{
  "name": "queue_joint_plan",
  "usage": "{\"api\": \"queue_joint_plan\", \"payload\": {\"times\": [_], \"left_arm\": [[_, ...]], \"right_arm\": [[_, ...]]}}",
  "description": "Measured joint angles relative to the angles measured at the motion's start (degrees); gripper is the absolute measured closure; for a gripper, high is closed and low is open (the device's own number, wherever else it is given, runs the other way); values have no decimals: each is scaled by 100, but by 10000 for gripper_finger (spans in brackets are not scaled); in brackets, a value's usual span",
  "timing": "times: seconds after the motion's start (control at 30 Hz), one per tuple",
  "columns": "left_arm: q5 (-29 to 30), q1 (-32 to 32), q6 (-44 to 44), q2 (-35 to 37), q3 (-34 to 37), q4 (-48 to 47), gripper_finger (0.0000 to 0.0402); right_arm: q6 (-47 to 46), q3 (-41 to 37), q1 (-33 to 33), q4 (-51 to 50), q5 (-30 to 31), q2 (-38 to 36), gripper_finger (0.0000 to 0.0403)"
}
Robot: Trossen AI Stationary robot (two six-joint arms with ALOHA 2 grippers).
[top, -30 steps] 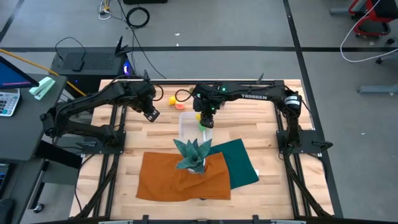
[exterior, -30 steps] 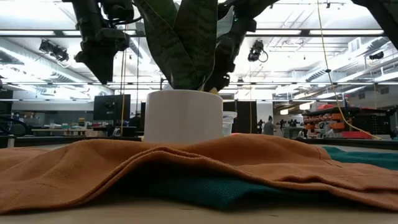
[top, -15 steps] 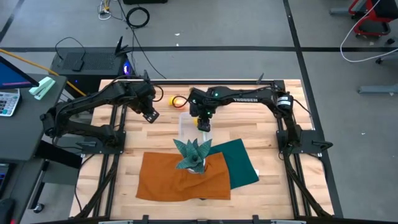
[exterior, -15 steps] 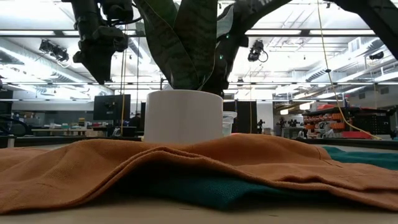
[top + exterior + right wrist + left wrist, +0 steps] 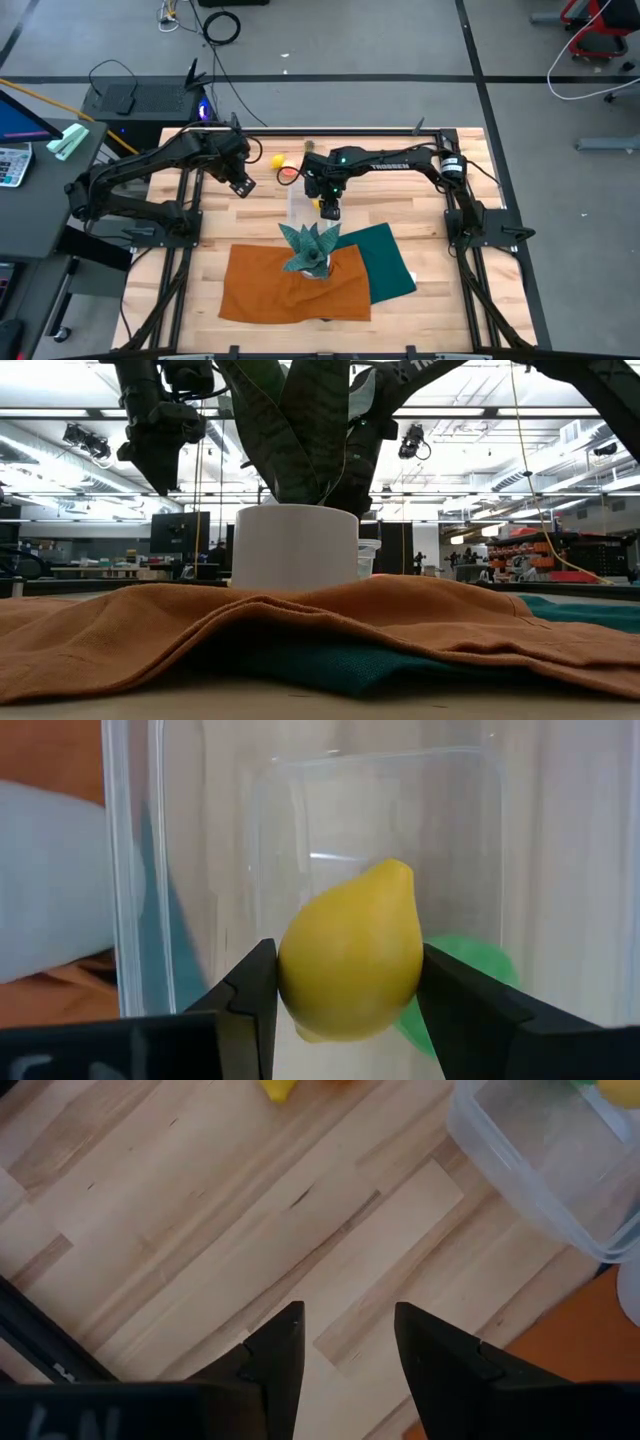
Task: Pick and placing Produce into tupperware
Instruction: Put the yellow lemon into the transparent bin
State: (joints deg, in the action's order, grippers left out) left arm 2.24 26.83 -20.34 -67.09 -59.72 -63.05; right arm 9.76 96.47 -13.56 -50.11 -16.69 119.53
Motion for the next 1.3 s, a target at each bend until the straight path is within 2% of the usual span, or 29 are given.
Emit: {"api": "queue_joint_plan", "payload": {"times": [0.9,1.3], "left_arm": [[0,0,13,0,0,0,237],[0,0,15,0,0,0,237]], "right_arm": [[40,0,33,-417,-52,-5,247],[-50,0,37,-550,-44,-8,185]]}}
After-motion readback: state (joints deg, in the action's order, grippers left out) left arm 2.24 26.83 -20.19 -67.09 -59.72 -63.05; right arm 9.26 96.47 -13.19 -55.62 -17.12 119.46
